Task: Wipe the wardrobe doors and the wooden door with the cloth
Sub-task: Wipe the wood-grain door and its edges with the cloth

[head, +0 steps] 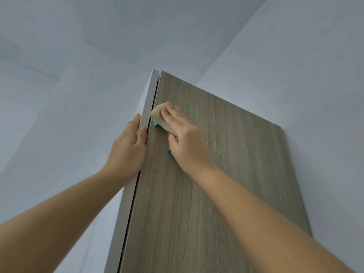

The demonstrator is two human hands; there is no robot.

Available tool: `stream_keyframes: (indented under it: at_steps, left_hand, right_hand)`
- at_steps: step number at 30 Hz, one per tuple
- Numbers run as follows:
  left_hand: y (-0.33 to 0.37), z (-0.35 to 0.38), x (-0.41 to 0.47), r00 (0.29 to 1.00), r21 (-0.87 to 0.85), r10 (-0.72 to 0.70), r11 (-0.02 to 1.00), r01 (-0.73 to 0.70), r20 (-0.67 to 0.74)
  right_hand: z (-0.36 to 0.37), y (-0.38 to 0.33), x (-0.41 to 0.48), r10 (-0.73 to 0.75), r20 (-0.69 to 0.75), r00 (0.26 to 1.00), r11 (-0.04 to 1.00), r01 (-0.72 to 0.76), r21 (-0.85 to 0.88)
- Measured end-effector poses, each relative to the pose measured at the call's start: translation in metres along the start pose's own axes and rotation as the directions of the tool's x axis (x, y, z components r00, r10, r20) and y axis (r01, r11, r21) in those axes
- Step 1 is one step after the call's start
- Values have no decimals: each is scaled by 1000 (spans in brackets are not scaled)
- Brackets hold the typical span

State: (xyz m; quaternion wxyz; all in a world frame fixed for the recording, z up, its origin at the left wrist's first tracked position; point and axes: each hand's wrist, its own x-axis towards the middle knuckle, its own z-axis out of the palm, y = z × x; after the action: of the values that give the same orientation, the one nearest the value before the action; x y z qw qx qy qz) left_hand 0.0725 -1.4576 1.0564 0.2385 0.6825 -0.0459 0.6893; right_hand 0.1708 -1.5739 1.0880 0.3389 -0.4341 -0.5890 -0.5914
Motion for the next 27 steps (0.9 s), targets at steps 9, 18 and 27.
stream_keyframes:
  at_steps: [9, 18, 27]
  left_hand:
    - [12, -1, -8, 999, 251, 31, 968, -20, -39]
    - [18, 2, -13, 996, 305, 70, 951, -48, -63]
    - [20, 0, -16, 995, 318, 63, 947, -36, -74]
  right_hand:
    - [-57, 114, -50, 183, -140, 973, 971, -201, -129]
    - [-117, 225, -118, 446, -345, 826, 780, -547, -302]
    - [-138, 242, -135, 597, -387, 703, 617, -710, -338]
